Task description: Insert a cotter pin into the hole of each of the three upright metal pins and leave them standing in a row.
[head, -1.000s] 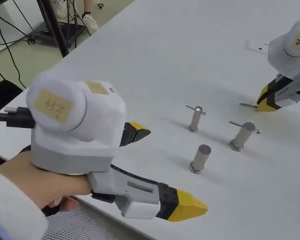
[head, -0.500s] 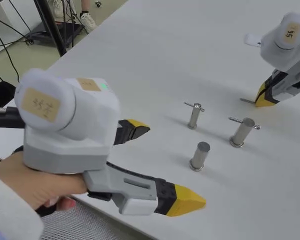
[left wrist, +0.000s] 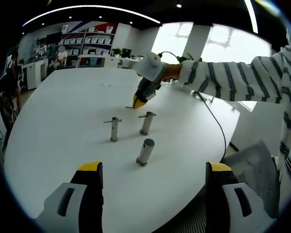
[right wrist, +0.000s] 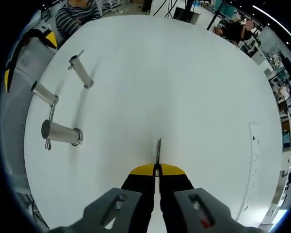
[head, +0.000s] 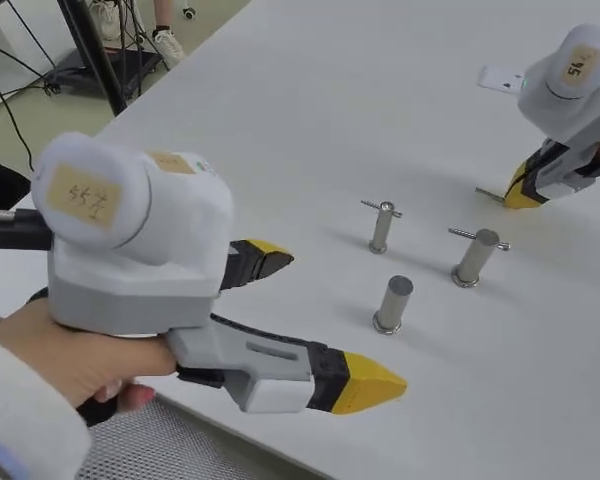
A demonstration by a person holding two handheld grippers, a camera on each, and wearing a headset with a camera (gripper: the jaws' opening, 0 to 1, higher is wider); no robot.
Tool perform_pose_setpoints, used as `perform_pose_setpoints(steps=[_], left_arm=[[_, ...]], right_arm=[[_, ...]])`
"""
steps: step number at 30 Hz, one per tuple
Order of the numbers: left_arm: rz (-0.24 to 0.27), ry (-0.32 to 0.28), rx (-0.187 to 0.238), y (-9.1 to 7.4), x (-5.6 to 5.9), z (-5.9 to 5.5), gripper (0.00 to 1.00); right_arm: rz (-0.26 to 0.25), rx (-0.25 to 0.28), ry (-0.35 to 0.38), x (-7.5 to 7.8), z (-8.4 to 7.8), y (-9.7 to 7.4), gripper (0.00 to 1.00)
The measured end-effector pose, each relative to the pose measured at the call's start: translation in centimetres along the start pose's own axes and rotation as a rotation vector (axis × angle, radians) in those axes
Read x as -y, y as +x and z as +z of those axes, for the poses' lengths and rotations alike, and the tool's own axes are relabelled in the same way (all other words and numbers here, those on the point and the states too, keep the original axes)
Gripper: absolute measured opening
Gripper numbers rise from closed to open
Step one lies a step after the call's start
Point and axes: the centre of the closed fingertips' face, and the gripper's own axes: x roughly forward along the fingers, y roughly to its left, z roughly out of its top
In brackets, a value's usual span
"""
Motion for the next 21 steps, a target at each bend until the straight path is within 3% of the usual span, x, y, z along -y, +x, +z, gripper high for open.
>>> perform_pose_setpoints(steps=[3, 8, 13, 19, 21], left_arm=[[-0.007, 0.007, -0.007, 0.1, 0.1, 0.2, 0.82], [-0.017, 0.018, 0.004, 0.4, 0.3, 0.9, 0.82], [-0.033, 0.028, 0.002, 0.9, 0.2, 1.8, 0.8], [-0.039, 0.056, 0.023, 1.0, -0.1, 3.9, 0.78], [-0.048, 0.056, 0.035, 1.1, -0.1, 4.7, 0.77]], right_arm=[[-0.026, 0.034, 0.0, 0.1, 0.3, -1.0, 0.0], [-0.087, 0.114, -0.017, -0.5, 1.3, -4.3, 0.0], [-0.141, 0.136, -0.089, -1.6, 2.0, -7.0, 0.0], [-0.218, 0.221, -0.138, -2.5, 3.9, -10.7, 0.0], [-0.242, 0.24, -0.158, -3.4, 4.8, -11.4, 0.0]])
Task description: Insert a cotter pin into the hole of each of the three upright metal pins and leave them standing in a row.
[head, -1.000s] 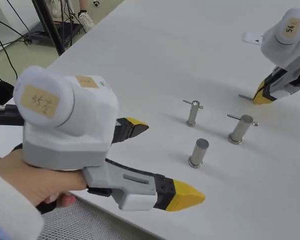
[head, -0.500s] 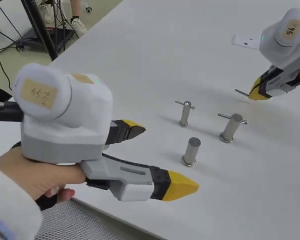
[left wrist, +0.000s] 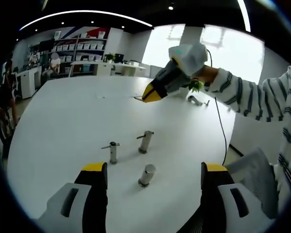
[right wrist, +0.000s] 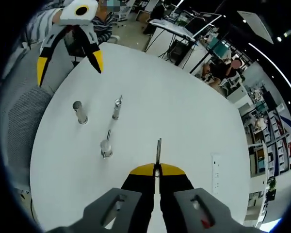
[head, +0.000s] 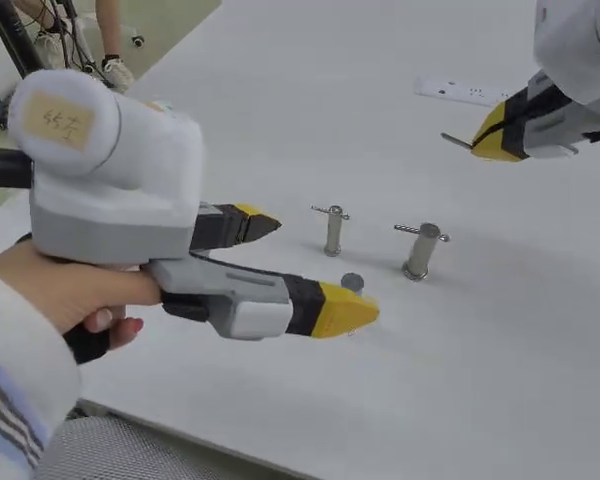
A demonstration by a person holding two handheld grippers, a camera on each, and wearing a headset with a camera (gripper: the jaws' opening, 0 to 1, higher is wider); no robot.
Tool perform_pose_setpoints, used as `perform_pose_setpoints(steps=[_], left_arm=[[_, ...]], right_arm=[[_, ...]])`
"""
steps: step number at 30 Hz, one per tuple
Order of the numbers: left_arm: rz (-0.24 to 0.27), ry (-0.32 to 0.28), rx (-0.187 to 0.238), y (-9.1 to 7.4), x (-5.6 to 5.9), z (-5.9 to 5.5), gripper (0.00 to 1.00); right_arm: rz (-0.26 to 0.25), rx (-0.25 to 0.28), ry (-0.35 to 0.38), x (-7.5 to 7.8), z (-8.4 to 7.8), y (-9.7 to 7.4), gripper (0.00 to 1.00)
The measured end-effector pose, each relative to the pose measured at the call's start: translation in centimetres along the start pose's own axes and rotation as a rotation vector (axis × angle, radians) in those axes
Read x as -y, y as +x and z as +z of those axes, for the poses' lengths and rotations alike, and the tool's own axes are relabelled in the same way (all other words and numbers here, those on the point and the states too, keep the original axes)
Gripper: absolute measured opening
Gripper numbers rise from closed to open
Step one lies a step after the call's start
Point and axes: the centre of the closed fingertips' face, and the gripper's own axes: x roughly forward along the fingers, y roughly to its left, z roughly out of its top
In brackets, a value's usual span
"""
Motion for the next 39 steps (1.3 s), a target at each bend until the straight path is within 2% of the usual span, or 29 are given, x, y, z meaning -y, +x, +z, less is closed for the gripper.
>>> perform_pose_setpoints(steps=[3, 6, 10, 13, 18, 19, 20, 22, 25, 29, 33, 39], left_arm=[[-0.005, 0.003, 0.013, 0.4, -0.2, 0.9, 0.76], [-0.027, 0.001, 0.03, 0.8, 0.1, 1.9, 0.74], [-0.055, -0.02, 0.074, 1.4, 0.4, 3.3, 0.69], [-0.079, -0.041, 0.083, 1.9, 0.8, 3.7, 0.67], [-0.116, -0.067, 0.088, 2.7, 1.4, 4.2, 0.61], [-0.128, -0.094, 0.087, 2.9, 1.6, 4.3, 0.6], [-0.132, -0.101, 0.087, 3.0, 1.6, 4.3, 0.6], [-0.143, -0.105, 0.088, 3.3, 1.9, 4.3, 0.58], [-0.166, -0.115, 0.088, 3.4, 2.4, 4.2, 0.5], [-0.208, -0.153, 0.109, 3.7, 3.3, 4.4, 0.42], [-0.232, -0.17, 0.101, 3.9, 3.3, 4.1, 0.3], [-0.247, -0.185, 0.098, 4.2, 3.3, 3.9, 0.21]], right_arm=[[-0.028, 0.027, -0.027, -0.7, 1.3, -1.1, 0.0], [-0.065, 0.034, -0.068, -1.0, 1.9, -1.8, 0.0], [-0.08, 0.059, -0.079, -2.7, 2.8, -2.5, 0.0], [-0.094, 0.061, -0.086, -3.9, 3.0, -2.7, 0.0], [-0.12, 0.087, -0.108, -5.7, 4.0, -3.2, 0.0], [-0.154, 0.093, -0.137, -5.7, 4.4, -3.3, 0.0], [-0.146, 0.08, -0.167, -6.5, 4.5, -3.3, 0.0], [-0.167, 0.084, -0.181, -7.0, 4.8, -3.3, 0.0], [-0.164, 0.095, -0.19, -8.2, 5.4, -3.5, 0.0], [-0.157, 0.101, -0.2, -9.3, 5.7, -3.4, 0.0], [-0.156, 0.115, -0.182, -10.0, 5.9, -3.2, 0.0], [-0.15, 0.126, -0.164, -10.8, 6.1, -3.2, 0.0]])
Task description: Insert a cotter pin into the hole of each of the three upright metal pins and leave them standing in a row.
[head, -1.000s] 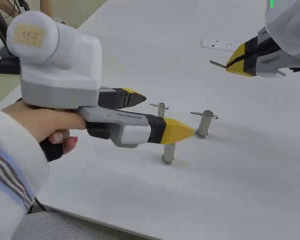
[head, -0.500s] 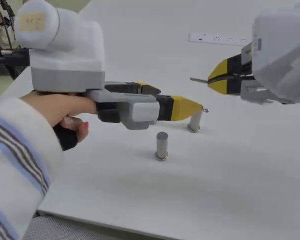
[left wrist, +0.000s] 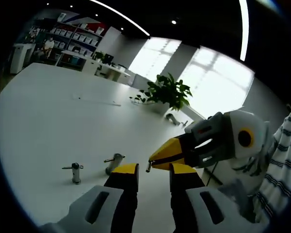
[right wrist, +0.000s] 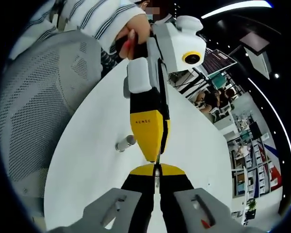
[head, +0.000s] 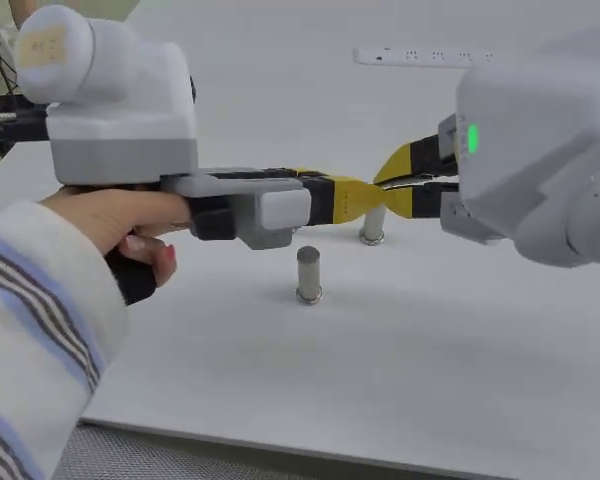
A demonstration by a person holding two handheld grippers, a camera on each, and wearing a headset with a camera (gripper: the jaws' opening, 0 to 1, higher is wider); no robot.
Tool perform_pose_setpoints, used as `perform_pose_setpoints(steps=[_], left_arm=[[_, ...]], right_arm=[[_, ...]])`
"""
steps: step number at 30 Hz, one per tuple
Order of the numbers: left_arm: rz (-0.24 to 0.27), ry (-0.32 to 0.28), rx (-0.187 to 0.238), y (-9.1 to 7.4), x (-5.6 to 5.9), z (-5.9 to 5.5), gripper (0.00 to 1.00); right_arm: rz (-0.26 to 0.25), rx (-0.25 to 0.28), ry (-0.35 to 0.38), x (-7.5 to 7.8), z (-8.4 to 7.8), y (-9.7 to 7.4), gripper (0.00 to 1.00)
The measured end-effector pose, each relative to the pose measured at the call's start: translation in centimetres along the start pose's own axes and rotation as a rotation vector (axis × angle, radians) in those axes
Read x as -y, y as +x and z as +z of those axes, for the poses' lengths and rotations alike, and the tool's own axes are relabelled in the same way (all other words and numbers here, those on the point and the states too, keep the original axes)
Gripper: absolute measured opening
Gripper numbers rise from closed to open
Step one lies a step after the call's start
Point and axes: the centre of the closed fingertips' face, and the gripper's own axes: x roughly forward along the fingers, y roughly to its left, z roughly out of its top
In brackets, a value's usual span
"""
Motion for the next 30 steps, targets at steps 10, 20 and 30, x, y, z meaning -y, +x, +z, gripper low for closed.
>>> perform_pose_setpoints(steps=[10, 20, 30], left_arm=[[-0.008, 0.001, 0.014, 0.3, 0.3, -0.1, 0.04], [0.011, -0.002, 0.001, -0.3, 0.0, -0.6, 0.0], [0.04, 0.116, -0.025, -0.8, 0.1, -0.8, 0.0]], right_arm=[[-0.033, 0.02, 0.011, 0.0, 0.7, -0.3, 0.0], [-0.029, 0.046, 0.04, -0.5, 1.4, -0.2, 0.0], [-0.034, 0.068, 0.088, -0.7, 1.7, 0.2, 0.0]])
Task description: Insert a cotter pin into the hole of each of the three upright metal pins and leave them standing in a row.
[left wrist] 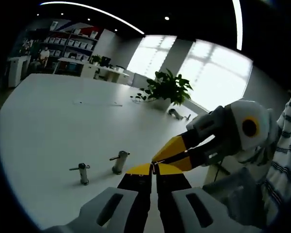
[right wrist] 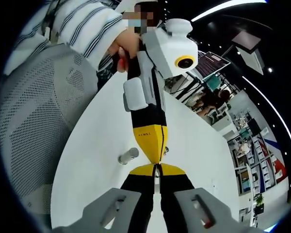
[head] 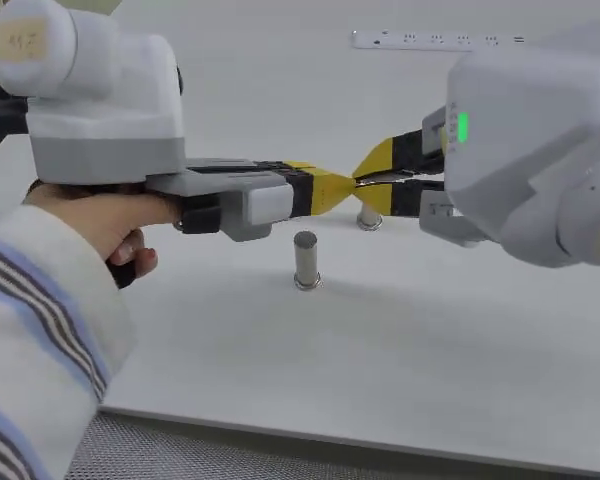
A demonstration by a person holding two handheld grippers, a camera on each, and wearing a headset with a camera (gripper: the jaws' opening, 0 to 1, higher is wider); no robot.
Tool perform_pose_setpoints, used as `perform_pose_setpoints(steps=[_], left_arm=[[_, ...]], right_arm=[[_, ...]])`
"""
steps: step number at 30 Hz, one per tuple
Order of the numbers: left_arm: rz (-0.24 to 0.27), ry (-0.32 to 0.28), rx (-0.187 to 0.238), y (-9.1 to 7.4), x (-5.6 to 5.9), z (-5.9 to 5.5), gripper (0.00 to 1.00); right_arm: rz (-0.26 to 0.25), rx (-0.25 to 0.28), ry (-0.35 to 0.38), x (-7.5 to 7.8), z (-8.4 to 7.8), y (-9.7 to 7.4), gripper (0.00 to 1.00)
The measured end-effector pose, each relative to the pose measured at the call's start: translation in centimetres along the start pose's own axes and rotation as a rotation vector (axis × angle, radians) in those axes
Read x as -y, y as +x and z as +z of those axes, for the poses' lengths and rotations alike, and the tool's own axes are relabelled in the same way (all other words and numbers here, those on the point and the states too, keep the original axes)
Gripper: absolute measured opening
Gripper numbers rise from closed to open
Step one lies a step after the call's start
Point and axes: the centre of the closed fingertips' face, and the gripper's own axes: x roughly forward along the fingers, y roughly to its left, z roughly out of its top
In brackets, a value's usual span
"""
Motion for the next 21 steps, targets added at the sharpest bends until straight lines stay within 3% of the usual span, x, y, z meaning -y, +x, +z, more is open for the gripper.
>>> perform_pose_setpoints(steps=[6, 8, 11, 16, 18, 21], left_arm=[[0.001, 0.022, -0.007, -0.5, 0.2, -0.1, 0.0], [0.016, 0.036, -0.008, -0.7, 0.2, -0.1, 0.0], [0.022, 0.11, -0.023, -0.9, 0.5, -0.1, 0.0], [0.005, 0.251, -0.056, -1.3, 0.8, -0.4, 0.0], [-0.014, 0.28, -0.039, -1.4, 1.0, -0.1, 0.0], [-0.039, 0.371, -0.033, -1.5, 1.5, 0.1, 0.0]], right_arm=[[-0.01, 0.007, 0.011, 0.0, -0.1, 0.3, 0.0], [-0.022, 0.0, 0.016, 0.2, -0.5, 0.3, 0.06], [-0.007, 0.009, 0.073, 0.1, -0.9, 0.2, 0.14], [0.065, 0.042, 0.194, -0.6, -1.1, 0.1, 0.11], [0.105, 0.07, 0.263, -0.9, -0.9, 0.1, 0.11], [0.147, 0.092, 0.312, -1.3, -0.7, -0.1, 0.1]])
